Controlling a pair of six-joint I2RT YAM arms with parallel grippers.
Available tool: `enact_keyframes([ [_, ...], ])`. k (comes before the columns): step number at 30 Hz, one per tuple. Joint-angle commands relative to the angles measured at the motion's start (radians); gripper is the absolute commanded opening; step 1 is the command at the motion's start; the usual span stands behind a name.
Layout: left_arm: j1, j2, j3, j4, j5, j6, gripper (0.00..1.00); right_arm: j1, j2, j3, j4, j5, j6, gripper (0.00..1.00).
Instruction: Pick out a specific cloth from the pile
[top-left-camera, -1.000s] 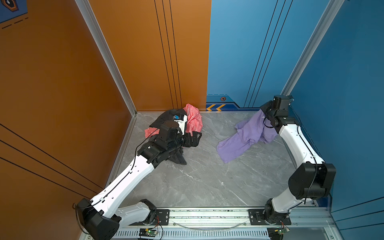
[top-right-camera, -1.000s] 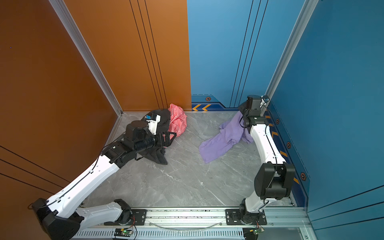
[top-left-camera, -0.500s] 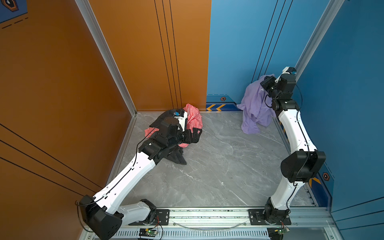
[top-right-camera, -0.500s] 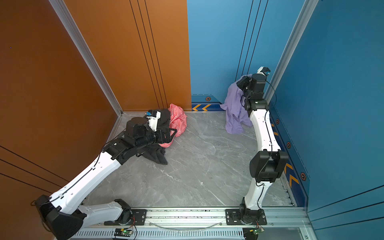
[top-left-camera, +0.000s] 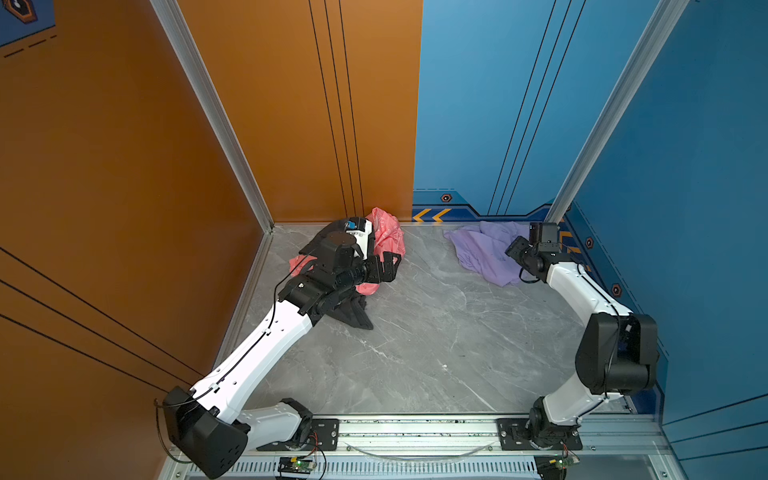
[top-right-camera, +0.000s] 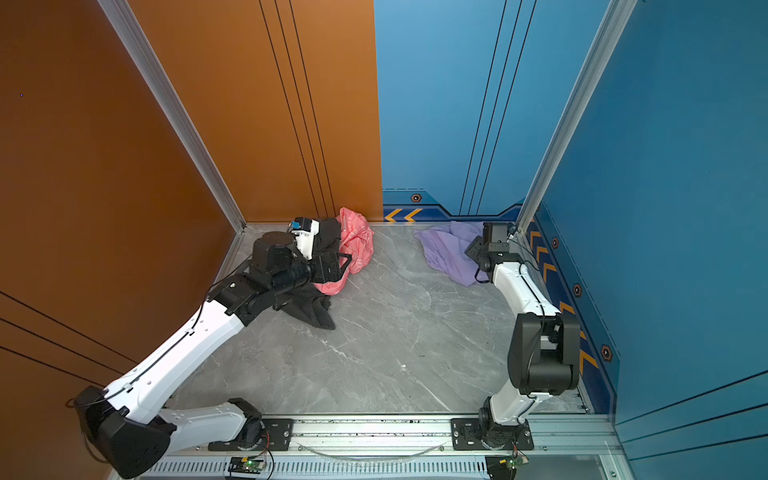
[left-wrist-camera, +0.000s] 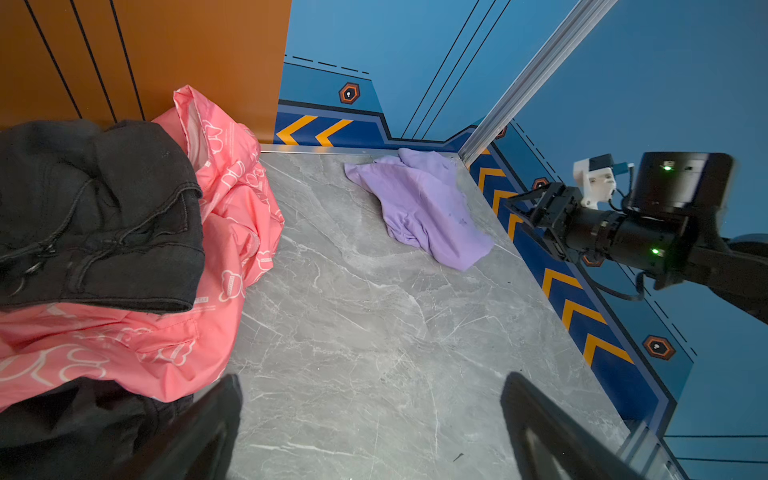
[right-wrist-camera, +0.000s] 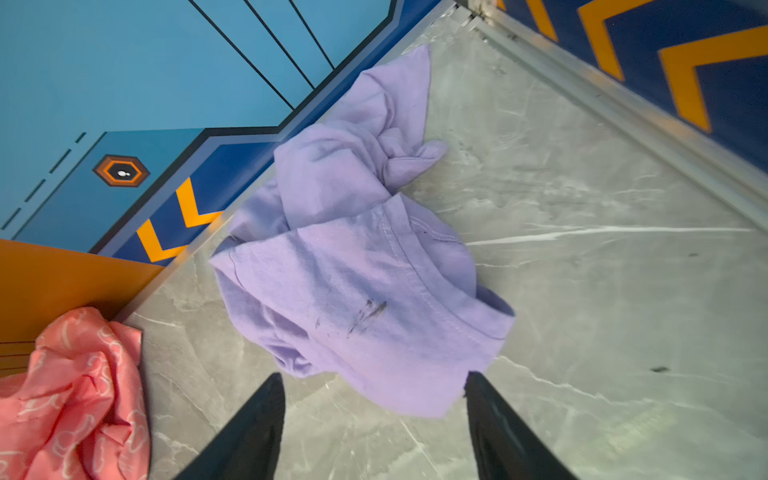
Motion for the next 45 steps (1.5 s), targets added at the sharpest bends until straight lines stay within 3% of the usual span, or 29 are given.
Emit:
enact_keyframes([
  [1,0.019,0.001,-0.012,0.023,0.034,0.006,0.98,-0.025,-0.099,0.019,0.026,0.117,-0.021,0.74],
  [13,0.116,-0.059,-0.095,0.055,-0.004,0.007,0.98,0.002,-0.117,0.136,0.08,0.058,-0.122,0.83],
  [24,0.231,-0.122,-0.183,0.123,-0.026,0.035,0.98,0.018,-0.258,0.058,0.178,0.114,-0.25,0.84],
  [33,0.253,-0.155,-0.253,0.223,-0.041,0.084,0.98,0.035,-0.376,-0.039,0.237,0.102,-0.393,0.87],
  [45,0.253,-0.174,-0.301,0.287,-0.089,0.106,0.98,0.057,-0.376,-0.096,0.233,0.063,-0.472,0.88],
])
